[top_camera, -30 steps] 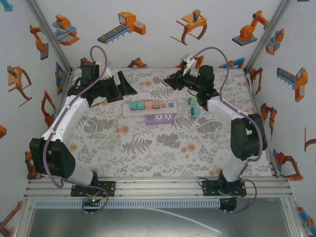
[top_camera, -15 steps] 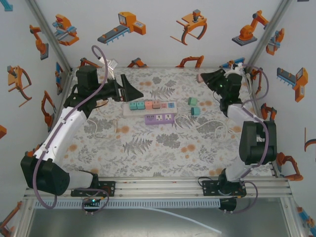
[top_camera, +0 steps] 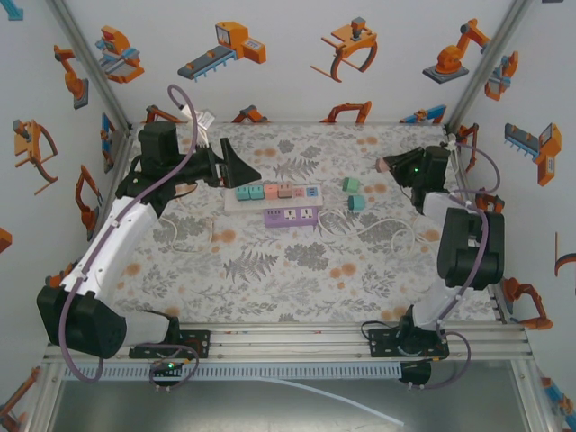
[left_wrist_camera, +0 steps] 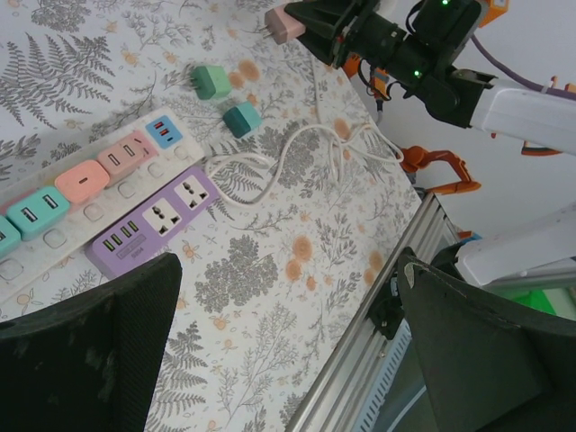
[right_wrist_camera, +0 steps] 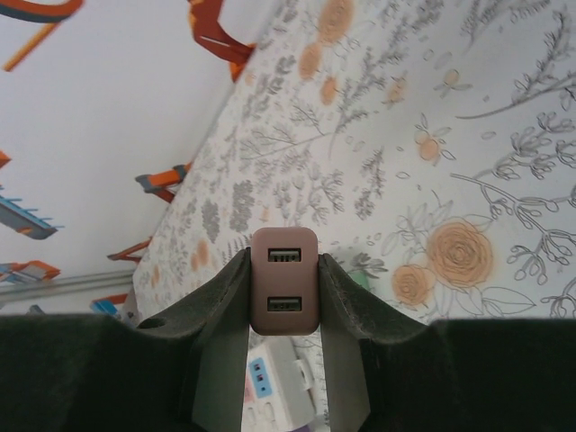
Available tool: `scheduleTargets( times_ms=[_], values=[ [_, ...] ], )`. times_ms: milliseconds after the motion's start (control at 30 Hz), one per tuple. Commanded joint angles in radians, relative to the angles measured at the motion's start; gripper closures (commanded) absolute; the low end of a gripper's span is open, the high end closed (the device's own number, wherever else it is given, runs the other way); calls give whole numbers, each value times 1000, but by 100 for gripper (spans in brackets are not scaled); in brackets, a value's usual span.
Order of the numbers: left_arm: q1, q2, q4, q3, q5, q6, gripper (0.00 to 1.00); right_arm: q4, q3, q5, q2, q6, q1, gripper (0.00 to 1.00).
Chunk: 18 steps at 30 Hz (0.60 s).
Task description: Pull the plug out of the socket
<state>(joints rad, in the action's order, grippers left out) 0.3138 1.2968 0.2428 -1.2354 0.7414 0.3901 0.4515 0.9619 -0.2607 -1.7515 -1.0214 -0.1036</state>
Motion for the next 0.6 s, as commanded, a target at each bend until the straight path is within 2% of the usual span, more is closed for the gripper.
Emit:
scheduleTargets(
  times_ms=[0, 367, 567],
  values=[
    [2, -29, 6, 4, 7, -37, 3, -14, -17, -26, -40, 5, -4, 96],
    [2, -7, 16, 2, -8, -30, 3, 13, -56, -86, -123, 7, -4, 82],
    [3, 12, 9, -1, -11, -17, 3, -1, -75, -84, -121, 32, -4, 66]
  ],
)
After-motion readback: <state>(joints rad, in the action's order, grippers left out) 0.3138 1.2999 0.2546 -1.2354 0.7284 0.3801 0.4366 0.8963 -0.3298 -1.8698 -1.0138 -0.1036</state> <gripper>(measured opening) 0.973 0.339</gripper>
